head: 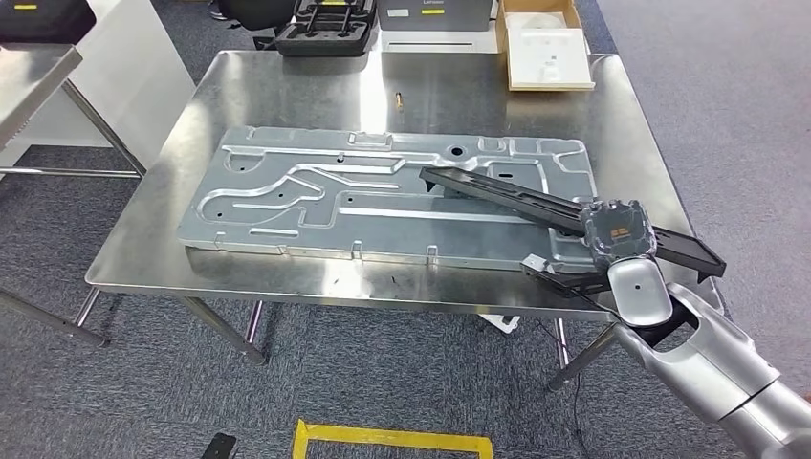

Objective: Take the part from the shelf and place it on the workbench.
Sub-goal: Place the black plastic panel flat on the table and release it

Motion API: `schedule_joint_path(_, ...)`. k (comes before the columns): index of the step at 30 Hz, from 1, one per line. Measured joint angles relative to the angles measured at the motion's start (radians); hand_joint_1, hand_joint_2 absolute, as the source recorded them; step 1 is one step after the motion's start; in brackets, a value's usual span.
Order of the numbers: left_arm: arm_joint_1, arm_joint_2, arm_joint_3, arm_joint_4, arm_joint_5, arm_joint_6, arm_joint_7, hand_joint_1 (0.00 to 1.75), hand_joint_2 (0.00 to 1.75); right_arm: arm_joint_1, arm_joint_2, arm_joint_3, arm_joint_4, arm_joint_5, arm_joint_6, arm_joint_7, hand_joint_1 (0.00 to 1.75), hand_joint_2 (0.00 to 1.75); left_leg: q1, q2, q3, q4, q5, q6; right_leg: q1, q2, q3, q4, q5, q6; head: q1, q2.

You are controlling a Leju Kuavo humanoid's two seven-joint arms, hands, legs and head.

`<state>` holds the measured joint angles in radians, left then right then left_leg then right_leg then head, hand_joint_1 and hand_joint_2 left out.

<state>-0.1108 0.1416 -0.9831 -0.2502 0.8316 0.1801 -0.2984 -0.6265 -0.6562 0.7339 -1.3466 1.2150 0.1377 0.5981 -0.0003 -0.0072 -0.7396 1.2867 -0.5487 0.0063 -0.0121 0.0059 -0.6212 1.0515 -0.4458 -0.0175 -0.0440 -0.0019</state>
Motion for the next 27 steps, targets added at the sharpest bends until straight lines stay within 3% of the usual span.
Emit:
schedule_joint_path(2, 0.001, 0.0, 0.0, 0.0, 0.01, -0.008, -0.004, 0.0, 1.75, 0.006, -0.001, -0.008, 0.005, -0.009, 0.009, 0.006, 0.0, 0.0, -0.005, 0.0, 0.048, -0.127, 0.08, 0.014, 0.003, 0.001, 0.012, -0.001, -0.008, 0.001, 0.0, 0.0)
schedule_joint_path(4, 0.0, 0.002, 0.0, 0.0, 0.02, -0.04, -0.016, 0.0, 1.75, 0.011, -0.002, -0.019, 0.013, -0.042, 0.029, 0.014, 0.0, 0.0, -0.013, -0.001, 0.094, -0.231, 0.118, 0.025, 0.004, 0.003, 0.017, -0.004, -0.012, 0.005, 0.0, 0.0)
schedule_joint_path(7, -0.001, 0.004, 0.001, 0.0, 0.028, -0.105, -0.032, 0.0, 1.75, 0.031, -0.003, -0.033, 0.03, -0.111, 0.06, 0.033, 0.0, 0.0, -0.016, -0.001, 0.11, -0.266, 0.118, 0.032, 0.004, 0.004, 0.019, -0.014, -0.011, 0.019, 0.0, 0.0)
schedule_joint_path(9, 0.001, 0.003, 0.001, 0.0, 0.029, -0.123, -0.036, 0.0, 1.75, 0.041, -0.009, -0.044, 0.043, -0.148, 0.076, 0.051, 0.0, 0.0, -0.012, 0.001, 0.125, -0.287, 0.124, 0.039, 0.006, 0.002, 0.011, 0.008, -0.029, 0.028, 0.001, 0.0)
schedule_joint_path(12, 0.0, 0.002, 0.001, 0.0, 0.029, -0.113, -0.043, 0.0, 1.75, 0.055, -0.021, -0.064, 0.065, -0.187, 0.099, 0.074, 0.0, 0.0, -0.009, 0.002, 0.136, -0.296, 0.125, 0.048, 0.003, 0.001, -0.071, 0.174, -0.104, 0.035, 0.002, 0.0)
schedule_joint_path(13, -0.001, 0.002, 0.001, 0.0, 0.028, -0.107, -0.044, 0.0, 1.75, 0.064, -0.024, -0.068, 0.071, -0.194, 0.102, 0.078, 0.0, 0.0, -0.009, 0.002, 0.137, -0.294, 0.122, 0.049, 0.002, 0.001, -0.101, 0.227, -0.118, 0.037, 0.002, 0.0)
schedule_joint_path(14, 0.0, 0.002, 0.001, 0.0, 0.028, -0.103, -0.044, 0.0, 1.75, 0.074, -0.027, -0.07, 0.076, -0.198, 0.104, 0.08, 0.0, 0.0, -0.008, 0.002, 0.137, -0.291, 0.12, 0.049, -0.001, 0.0, -0.116, 0.246, -0.112, 0.04, 0.002, 0.0)
schedule_joint_path(15, 0.001, 0.001, 0.001, 0.0, 0.028, -0.101, -0.045, 0.0, 1.75, 0.082, -0.028, -0.072, 0.08, -0.2, 0.104, 0.081, 0.0, 0.0, -0.007, 0.001, 0.137, -0.287, 0.116, 0.048, -0.004, 0.0, -0.113, 0.23, -0.09, 0.043, 0.002, 0.0)
schedule_joint_path(16, 0.001, 0.001, 0.001, 0.0, 0.028, -0.099, -0.045, 0.0, 1.75, 0.086, -0.03, -0.076, 0.083, -0.2, 0.105, 0.081, 0.0, 0.0, -0.006, 0.001, 0.138, -0.281, 0.111, 0.045, -0.008, -0.001, -0.091, 0.176, -0.054, 0.046, 0.002, 0.0)
schedule_joint_path(18, 0.0, 0.0, 0.001, 0.0, 0.028, -0.098, -0.045, 0.0, 0.87, 0.088, -0.032, -0.086, 0.087, -0.201, 0.107, 0.082, 0.0, 0.0, -0.007, -0.001, 0.135, -0.264, 0.098, 0.035, -0.012, -0.001, -0.034, 0.055, -0.005, 0.049, 0.002, 0.0)
schedule_joint_path(20, 0.0, 0.0, 0.001, 0.0, 0.029, -0.097, -0.045, 0.0, 0.0, 0.089, -0.034, -0.093, 0.091, -0.213, 0.116, 0.084, 0.0, 0.0, -0.009, -0.002, 0.131, -0.253, 0.091, 0.025, -0.01, 0.001, -0.009, 0.007, 0.002, 0.041, 0.002, 0.0)
schedule_joint_path(24, -0.001, -0.001, 0.002, 0.0, 0.032, -0.082, -0.039, 0.0, 0.0, 0.092, -0.03, -0.109, 0.096, -0.349, 0.144, 0.092, 0.0, 0.0, -0.006, -0.001, 0.12, -0.226, 0.069, 0.009, -0.008, 0.001, -0.002, -0.001, 0.007, 0.018, 0.0, 0.0)
schedule_joint_path(27, -0.003, -0.002, 0.002, 0.0, 0.032, -0.043, -0.038, 0.0, 0.0, 0.09, -0.019, -0.123, 0.099, -0.468, 0.119, 0.097, 0.0, 0.0, -0.001, 0.001, 0.045, -0.062, -0.012, -0.004, -0.006, -0.004, 0.002, -0.004, 0.007, 0.008, -0.004, 0.0)
